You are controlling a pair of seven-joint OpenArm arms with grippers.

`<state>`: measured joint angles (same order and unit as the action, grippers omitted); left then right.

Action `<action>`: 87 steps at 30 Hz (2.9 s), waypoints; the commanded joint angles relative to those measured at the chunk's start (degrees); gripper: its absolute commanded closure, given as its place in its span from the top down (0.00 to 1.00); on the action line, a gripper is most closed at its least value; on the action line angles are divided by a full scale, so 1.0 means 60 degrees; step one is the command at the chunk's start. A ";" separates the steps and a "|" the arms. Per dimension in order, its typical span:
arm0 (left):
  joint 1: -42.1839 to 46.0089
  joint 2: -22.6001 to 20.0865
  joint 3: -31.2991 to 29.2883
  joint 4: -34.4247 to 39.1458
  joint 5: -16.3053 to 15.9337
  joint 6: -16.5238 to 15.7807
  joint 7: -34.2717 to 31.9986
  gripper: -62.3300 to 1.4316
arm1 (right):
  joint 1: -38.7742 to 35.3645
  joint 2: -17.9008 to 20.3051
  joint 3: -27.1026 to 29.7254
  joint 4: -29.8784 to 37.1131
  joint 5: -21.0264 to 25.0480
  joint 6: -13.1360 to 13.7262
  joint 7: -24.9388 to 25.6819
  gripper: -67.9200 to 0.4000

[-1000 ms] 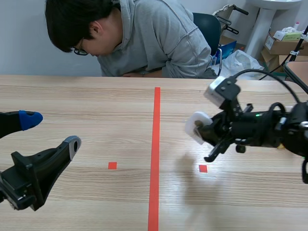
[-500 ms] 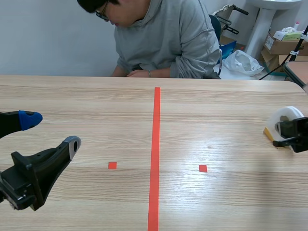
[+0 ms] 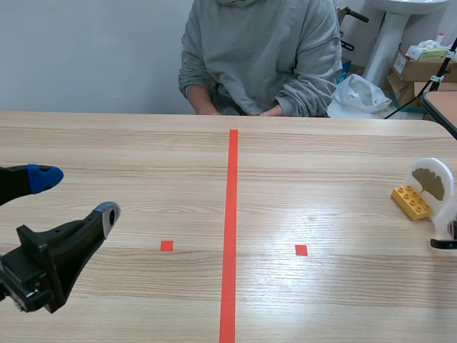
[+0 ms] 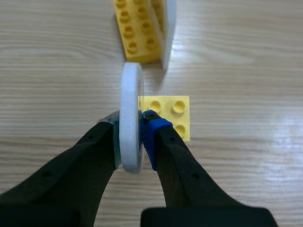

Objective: Do the leaf sorting experiment

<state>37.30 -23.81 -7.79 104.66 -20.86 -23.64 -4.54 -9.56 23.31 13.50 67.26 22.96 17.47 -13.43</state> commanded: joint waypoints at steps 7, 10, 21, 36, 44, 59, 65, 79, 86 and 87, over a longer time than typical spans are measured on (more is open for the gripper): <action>0.0018 0.0051 -0.0007 0.0098 -0.0098 -0.0015 -0.0127 0.92 | 0.0117 0.0073 0.0080 -0.0331 -0.0073 -0.0546 0.0364 0.02; 0.0018 0.0047 -0.0007 0.0098 -0.0098 -0.0015 -0.0127 0.92 | 0.0113 -0.0025 0.0080 -0.0452 -0.0069 -0.0743 0.0219 0.02; 0.0018 0.0047 -0.0007 0.0098 -0.0098 -0.0015 -0.0127 0.92 | 0.0113 -0.0153 0.0076 -0.0543 -0.0069 -0.0776 0.0229 0.13; 0.0018 0.0047 -0.0007 0.0098 -0.0098 -0.0015 -0.0127 0.92 | 0.0109 -0.0120 0.0084 -0.0459 -0.0066 -0.0444 0.0138 0.77; 0.0022 0.0047 -0.0007 0.0098 -0.0098 -0.0015 -0.0124 0.92 | -0.0426 0.0321 0.0623 0.0867 0.0047 -0.0226 -0.0616 0.93; 0.0018 0.0047 -0.0007 0.0098 -0.0098 -0.0015 -0.0127 0.92 | -0.2331 0.1596 0.1504 0.4645 0.3144 0.3333 -0.1767 0.93; 0.0018 0.0047 -0.0007 0.0098 -0.0098 -0.0015 -0.0131 0.92 | -0.2408 0.1643 0.1632 0.4750 0.4768 0.4208 -0.2182 0.93; -0.0007 0.0044 -0.0011 0.0098 0.0044 -0.0007 0.0758 0.92 | -0.2430 0.2040 0.1027 0.6145 0.5595 0.4208 -0.3067 0.94; -0.0007 0.0040 -0.0011 0.0098 0.0550 -0.0222 0.1013 0.92 | -0.2484 0.2033 0.0488 0.6156 0.5792 0.4208 -0.3264 0.94; -0.0007 0.0040 -0.0011 0.0098 0.0499 -0.0372 0.1013 0.92 | -0.2484 0.2011 0.0488 0.6156 0.5792 0.4208 -0.3271 0.94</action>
<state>37.28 -23.81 -7.79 104.66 -16.99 -25.26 2.52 -24.51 34.92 15.68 104.40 57.04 42.26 -33.71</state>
